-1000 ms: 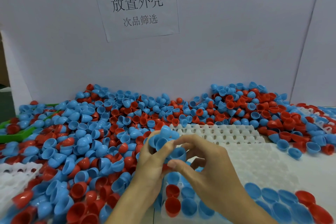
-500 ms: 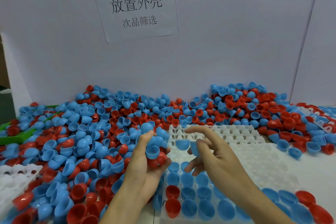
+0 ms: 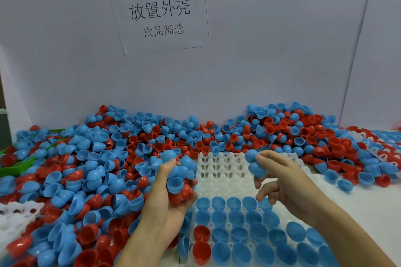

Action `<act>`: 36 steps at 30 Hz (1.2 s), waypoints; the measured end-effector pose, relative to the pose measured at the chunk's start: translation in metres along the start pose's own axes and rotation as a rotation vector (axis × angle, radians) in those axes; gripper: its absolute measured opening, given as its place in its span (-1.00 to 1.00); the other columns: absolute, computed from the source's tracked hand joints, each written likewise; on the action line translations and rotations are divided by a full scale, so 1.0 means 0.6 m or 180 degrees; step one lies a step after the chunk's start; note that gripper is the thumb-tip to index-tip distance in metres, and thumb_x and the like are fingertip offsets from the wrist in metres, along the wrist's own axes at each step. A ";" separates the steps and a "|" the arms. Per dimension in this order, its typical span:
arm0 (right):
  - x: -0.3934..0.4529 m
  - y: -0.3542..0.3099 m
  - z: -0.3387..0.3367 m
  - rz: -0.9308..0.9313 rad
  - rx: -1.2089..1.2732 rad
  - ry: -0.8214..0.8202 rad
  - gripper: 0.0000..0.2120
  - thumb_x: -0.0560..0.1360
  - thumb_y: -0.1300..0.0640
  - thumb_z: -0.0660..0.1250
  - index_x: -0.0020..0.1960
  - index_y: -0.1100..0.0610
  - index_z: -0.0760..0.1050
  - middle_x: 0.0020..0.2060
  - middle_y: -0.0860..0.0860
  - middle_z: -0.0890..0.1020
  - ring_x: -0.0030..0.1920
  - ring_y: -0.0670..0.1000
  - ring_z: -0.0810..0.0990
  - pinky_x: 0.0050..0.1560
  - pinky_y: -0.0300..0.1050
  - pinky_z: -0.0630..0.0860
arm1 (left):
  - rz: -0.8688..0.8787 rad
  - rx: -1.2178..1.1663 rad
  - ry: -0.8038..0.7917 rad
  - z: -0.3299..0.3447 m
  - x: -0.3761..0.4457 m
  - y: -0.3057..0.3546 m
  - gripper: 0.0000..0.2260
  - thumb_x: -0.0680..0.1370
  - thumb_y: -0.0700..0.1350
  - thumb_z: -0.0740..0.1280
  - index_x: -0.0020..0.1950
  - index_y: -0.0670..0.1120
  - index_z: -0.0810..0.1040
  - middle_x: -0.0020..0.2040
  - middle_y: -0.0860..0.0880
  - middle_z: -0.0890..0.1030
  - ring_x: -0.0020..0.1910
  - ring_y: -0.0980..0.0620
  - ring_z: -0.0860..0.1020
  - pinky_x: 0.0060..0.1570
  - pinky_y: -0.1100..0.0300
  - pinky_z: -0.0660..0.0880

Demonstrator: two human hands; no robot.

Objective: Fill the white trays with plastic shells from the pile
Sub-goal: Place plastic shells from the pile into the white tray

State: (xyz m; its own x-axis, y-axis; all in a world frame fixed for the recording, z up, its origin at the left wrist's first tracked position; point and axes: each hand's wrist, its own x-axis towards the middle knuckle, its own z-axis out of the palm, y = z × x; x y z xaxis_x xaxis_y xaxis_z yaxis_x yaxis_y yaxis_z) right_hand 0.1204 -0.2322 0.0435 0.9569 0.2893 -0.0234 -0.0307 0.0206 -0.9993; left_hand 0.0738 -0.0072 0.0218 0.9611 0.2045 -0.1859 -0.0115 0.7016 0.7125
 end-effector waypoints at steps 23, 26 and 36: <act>0.001 -0.002 -0.089 -0.0349 -0.3209 0.0588 -0.92 0.48 0.03 0.48 -0.13 -0.13 0.61 -0.45 -0.09 0.63 -0.39 -0.18 0.58 -0.45 -0.33 0.45 | 0.0080 0.0067 -0.0015 0.001 -0.002 0.001 -0.74 0.39 0.00 0.46 -0.01 -0.10 0.60 -0.04 -0.19 0.60 -0.16 -0.07 0.57 -0.47 0.18 0.52; -0.002 -0.002 -0.096 -0.0057 -0.3772 0.0317 -0.89 0.45 -0.02 0.51 -0.20 -0.18 0.62 -0.43 -0.14 0.59 -0.35 -0.23 0.56 -0.44 -0.35 0.41 | 0.0072 0.0051 -0.0047 0.001 -0.003 0.002 -0.69 0.38 0.00 0.47 0.05 -0.10 0.59 -0.01 -0.20 0.60 -0.14 -0.08 0.56 -0.46 0.18 0.52; -0.002 0.017 -0.071 0.0430 -0.4335 -0.0148 -0.83 0.39 -0.06 0.55 -0.25 -0.16 0.56 -0.12 -0.15 0.50 -0.16 -0.10 0.53 -0.28 -0.28 0.40 | 0.0035 0.0045 -0.0049 0.002 -0.005 0.003 -0.86 0.37 -0.01 0.49 -0.19 -0.07 0.69 -0.08 -0.19 0.63 -0.17 -0.07 0.58 -0.46 0.18 0.52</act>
State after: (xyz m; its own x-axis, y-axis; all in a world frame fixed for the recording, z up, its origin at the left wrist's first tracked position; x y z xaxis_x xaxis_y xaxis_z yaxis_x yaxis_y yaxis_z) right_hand 0.1311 -0.2729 0.0320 0.9579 0.2460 -0.1481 0.2091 -0.9512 -0.2271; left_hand 0.0713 -0.0075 0.0241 0.9650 0.2015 -0.1677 -0.0182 0.6897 0.7239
